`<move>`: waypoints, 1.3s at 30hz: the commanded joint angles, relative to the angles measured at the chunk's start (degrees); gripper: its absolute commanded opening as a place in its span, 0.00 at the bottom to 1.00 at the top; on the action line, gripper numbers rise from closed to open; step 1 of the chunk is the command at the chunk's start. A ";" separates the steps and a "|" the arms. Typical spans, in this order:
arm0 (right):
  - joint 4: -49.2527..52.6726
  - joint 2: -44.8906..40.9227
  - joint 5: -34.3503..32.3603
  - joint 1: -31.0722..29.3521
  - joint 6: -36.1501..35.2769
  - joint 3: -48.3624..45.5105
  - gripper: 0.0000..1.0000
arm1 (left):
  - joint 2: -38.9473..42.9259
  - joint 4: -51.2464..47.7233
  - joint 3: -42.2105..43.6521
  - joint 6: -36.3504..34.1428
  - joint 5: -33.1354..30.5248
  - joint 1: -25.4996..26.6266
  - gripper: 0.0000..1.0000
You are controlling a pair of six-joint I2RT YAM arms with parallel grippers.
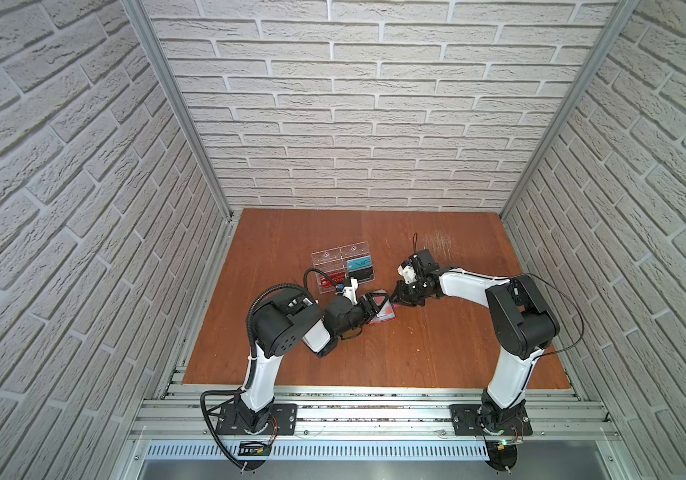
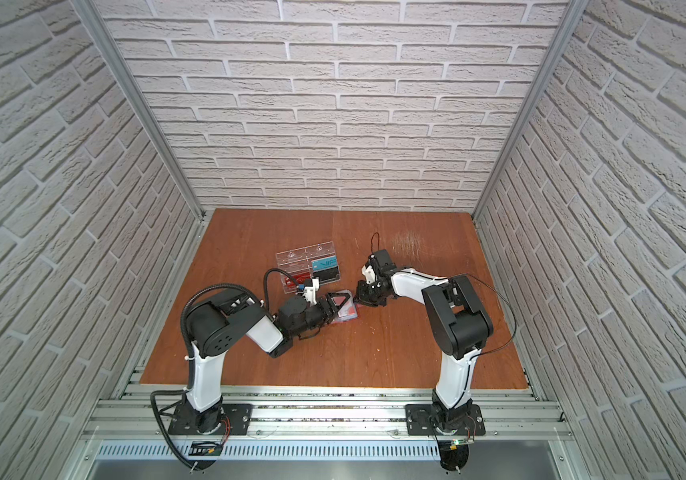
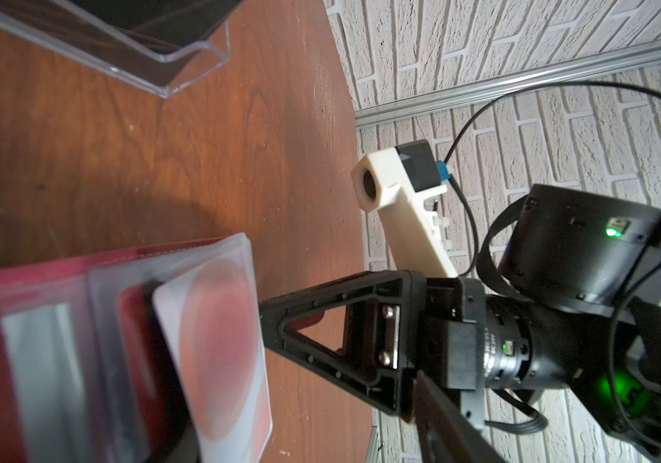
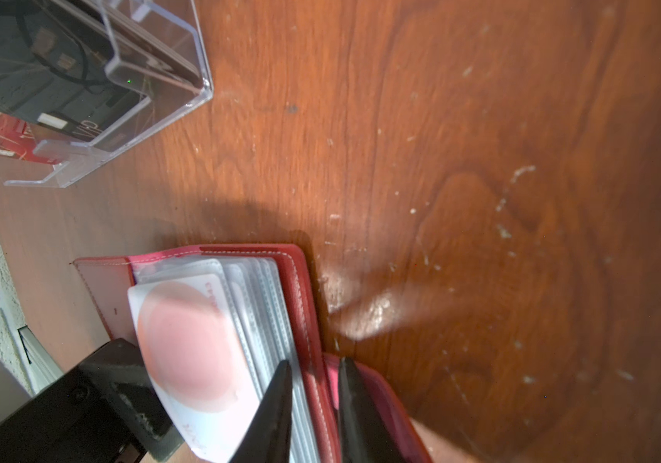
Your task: Take the credit cards out of the card holder
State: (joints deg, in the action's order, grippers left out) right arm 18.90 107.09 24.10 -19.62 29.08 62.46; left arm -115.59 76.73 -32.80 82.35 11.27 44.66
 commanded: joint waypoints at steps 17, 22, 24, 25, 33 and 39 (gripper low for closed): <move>2.64 1.01 0.47 -0.69 -1.21 -1.15 0.25 | 3.22 3.59 4.27 -1.31 1.29 -2.74 0.72; 2.63 1.00 0.42 -0.69 -1.20 -1.20 0.25 | 3.79 3.53 4.91 -1.90 2.00 -3.31 0.71; 2.64 1.02 0.43 -0.68 -1.18 -1.22 0.25 | 3.95 3.52 5.18 -1.89 2.33 -3.69 0.71; 2.64 1.01 0.44 -0.69 -1.17 -1.24 0.25 | 4.04 3.53 5.28 -1.92 2.51 -3.83 0.71; 2.16 1.00 0.61 -0.69 -1.07 -1.46 0.25 | 3.23 3.02 5.46 -2.59 4.23 -4.41 0.68; 2.20 0.92 0.68 -0.69 -1.16 -1.59 0.25 | 3.33 1.43 5.68 -5.18 5.01 -4.58 0.63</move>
State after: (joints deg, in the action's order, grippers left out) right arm 18.94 107.13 24.60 -19.68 28.49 62.39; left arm -112.97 76.93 -27.99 80.29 15.59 40.49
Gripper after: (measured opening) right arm 0.250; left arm 0.639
